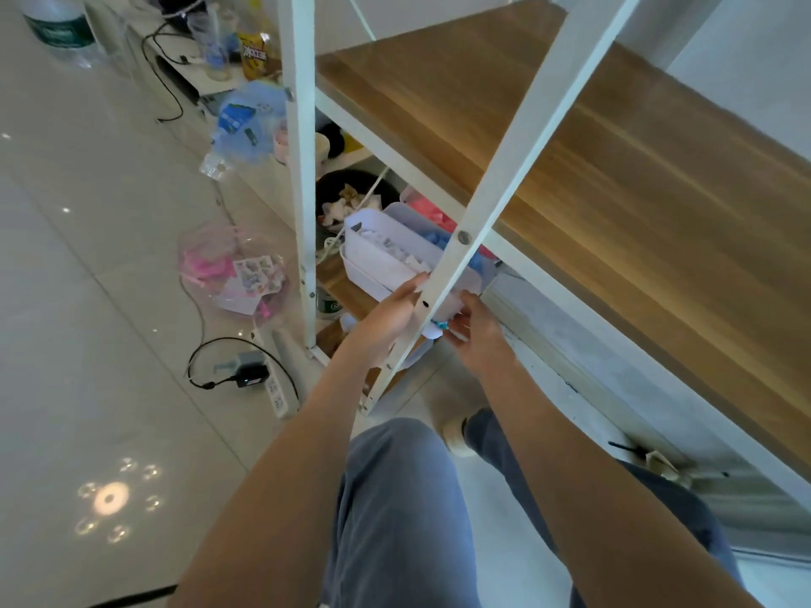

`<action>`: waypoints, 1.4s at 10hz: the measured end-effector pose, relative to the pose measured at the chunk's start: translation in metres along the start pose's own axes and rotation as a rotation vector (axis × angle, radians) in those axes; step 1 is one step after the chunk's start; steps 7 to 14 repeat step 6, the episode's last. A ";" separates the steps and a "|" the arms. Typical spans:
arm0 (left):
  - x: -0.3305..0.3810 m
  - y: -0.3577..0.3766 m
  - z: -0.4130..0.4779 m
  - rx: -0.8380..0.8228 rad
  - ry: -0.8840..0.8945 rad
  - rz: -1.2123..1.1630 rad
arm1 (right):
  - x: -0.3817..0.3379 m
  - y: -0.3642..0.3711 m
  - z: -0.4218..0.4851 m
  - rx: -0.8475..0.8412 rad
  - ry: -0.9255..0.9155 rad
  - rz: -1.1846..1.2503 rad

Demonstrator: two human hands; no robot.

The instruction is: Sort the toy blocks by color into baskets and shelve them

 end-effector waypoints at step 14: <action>-0.031 -0.029 -0.019 0.279 -0.158 0.088 | 0.013 0.007 -0.019 0.056 0.024 -0.102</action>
Point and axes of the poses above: each hand's wrist, its own z-axis towards the middle knuckle, its own y-axis out of the palm, x = y × z, the point moved 6 cm from there along z, towards the middle knuckle, and after that the axes turned 5 degrees about -z, right-handed, at the moved point
